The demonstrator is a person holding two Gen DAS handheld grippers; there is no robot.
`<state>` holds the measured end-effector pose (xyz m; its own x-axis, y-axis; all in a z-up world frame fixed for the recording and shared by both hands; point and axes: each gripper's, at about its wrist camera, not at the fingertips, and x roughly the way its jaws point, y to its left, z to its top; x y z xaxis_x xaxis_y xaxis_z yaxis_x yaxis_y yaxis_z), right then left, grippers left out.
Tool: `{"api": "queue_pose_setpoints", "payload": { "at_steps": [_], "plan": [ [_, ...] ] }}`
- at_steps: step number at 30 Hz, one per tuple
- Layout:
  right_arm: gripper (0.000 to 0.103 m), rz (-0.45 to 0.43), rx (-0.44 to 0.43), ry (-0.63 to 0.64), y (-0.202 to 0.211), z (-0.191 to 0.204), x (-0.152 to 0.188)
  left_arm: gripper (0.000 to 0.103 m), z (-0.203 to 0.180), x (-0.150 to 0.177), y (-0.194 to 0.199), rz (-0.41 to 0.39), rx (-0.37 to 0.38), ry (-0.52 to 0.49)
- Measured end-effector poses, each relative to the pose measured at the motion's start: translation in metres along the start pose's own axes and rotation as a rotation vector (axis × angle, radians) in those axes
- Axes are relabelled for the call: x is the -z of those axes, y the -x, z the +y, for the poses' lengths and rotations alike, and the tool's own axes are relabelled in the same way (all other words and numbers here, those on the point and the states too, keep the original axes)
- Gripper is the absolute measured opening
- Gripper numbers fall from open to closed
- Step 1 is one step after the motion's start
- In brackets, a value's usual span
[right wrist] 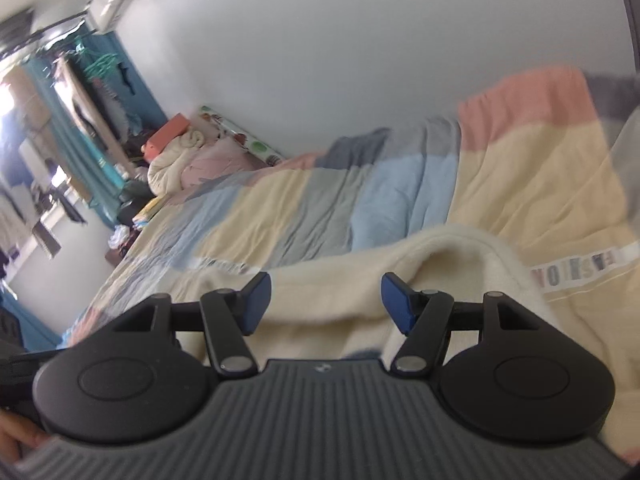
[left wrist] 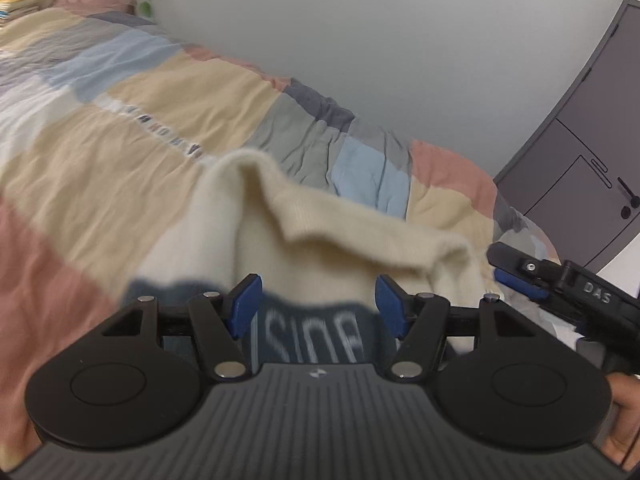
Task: Fold large clothes
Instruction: 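Lower the blanket onto the bed and open both grippers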
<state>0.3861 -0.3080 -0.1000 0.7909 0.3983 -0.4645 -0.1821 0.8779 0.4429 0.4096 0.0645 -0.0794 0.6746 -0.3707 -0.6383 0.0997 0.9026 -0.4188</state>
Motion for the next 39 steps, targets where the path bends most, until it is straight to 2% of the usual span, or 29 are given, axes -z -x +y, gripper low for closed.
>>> {"api": "queue_pose_setpoints", "payload": {
  "at_steps": [4, 8, 14, 16, 22, 27, 34, 39],
  "plan": [
    [0.065, -0.007, 0.025, 0.068, 0.042, 0.025, 0.013, 0.068, -0.008, 0.027, 0.037, 0.002, -0.016, -0.003],
    [0.065, -0.026, 0.031, 0.049, 0.080, 0.035, 0.030, 0.068, -0.016, 0.063, 0.068, -0.003, -0.050, -0.010],
    [0.065, -0.023, 0.050, 0.079, 0.120, 0.045, 0.069, 0.068, -0.020, 0.114, 0.110, -0.057, -0.091, -0.051],
    [0.065, -0.023, 0.041, 0.094, 0.129, 0.045, 0.081, 0.068, -0.018, 0.126, 0.123, -0.074, -0.127, -0.061],
    [0.065, 0.036, 0.061, 0.158, 0.128, 0.047, 0.110, 0.068, 0.001, 0.143, 0.160, -0.033, -0.202, -0.061],
    [0.065, 0.093, 0.052, 0.146, 0.116, 0.049, 0.121, 0.068, 0.027, 0.149, 0.182, 0.000, -0.280, -0.029],
    [0.065, 0.125, 0.032, 0.158, 0.112, 0.065, 0.136, 0.070, 0.056, 0.159, 0.176, 0.013, -0.322, 0.010],
    [0.065, 0.146, 0.041, 0.154, 0.112, 0.068, 0.144, 0.073, 0.072, 0.174, 0.169, -0.024, -0.353, 0.030]
  ]
}}
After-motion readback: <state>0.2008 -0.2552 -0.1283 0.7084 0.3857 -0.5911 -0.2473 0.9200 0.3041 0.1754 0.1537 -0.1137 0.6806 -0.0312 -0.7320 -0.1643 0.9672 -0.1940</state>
